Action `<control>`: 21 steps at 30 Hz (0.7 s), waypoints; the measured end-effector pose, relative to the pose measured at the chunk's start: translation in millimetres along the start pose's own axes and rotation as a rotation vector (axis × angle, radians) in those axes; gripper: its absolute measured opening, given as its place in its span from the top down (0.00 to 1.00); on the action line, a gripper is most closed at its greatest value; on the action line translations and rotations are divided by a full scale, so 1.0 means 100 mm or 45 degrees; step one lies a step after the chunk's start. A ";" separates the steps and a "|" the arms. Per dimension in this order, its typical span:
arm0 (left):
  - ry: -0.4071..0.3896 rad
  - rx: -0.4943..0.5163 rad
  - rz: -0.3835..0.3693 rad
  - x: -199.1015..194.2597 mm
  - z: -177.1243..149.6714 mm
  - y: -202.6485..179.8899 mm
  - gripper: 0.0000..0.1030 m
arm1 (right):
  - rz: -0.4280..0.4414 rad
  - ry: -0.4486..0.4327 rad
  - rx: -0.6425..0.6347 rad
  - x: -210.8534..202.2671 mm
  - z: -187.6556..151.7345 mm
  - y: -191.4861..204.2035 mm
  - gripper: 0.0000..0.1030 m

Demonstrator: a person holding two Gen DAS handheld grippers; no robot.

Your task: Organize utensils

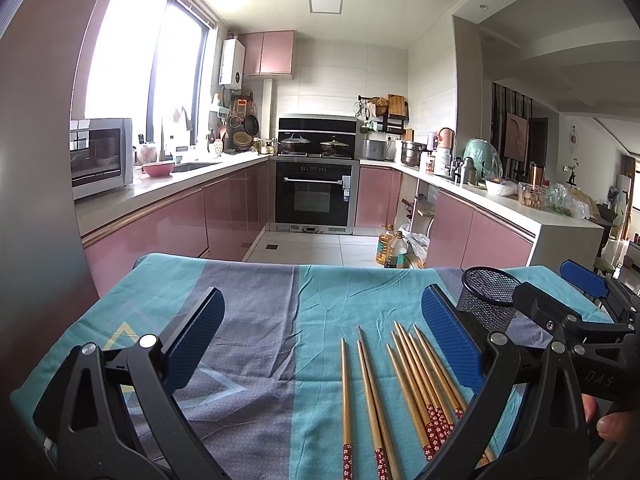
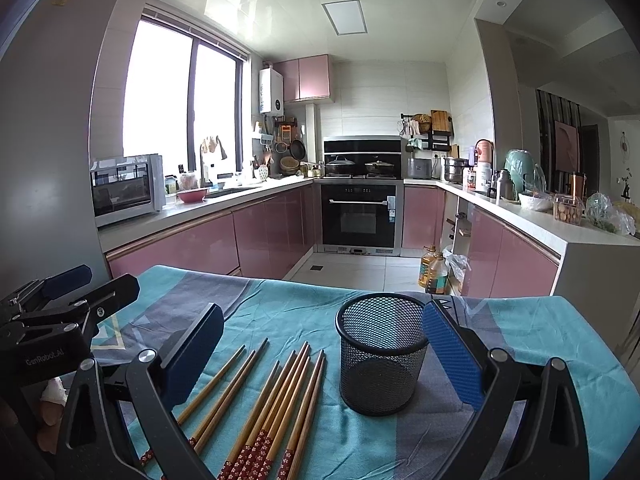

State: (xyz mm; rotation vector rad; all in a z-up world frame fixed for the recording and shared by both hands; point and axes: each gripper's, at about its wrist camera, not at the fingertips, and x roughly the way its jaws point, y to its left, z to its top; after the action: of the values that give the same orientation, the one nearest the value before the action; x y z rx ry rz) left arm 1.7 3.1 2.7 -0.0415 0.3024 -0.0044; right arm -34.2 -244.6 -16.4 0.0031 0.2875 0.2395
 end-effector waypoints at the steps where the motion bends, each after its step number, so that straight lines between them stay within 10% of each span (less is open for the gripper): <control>1: 0.003 0.000 0.001 0.00 0.00 0.00 0.06 | 0.002 -0.001 0.000 0.00 0.00 0.00 0.07; 21: 0.184 0.026 -0.044 0.28 -0.08 0.11 0.06 | 0.051 0.145 -0.001 0.15 -0.11 -0.07 0.08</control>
State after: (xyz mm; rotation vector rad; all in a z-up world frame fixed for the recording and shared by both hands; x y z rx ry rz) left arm 25.6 13.2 -13.9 -0.0263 0.4461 -0.0451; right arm -21.4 -248.5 -31.1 -0.0056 0.4009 0.2803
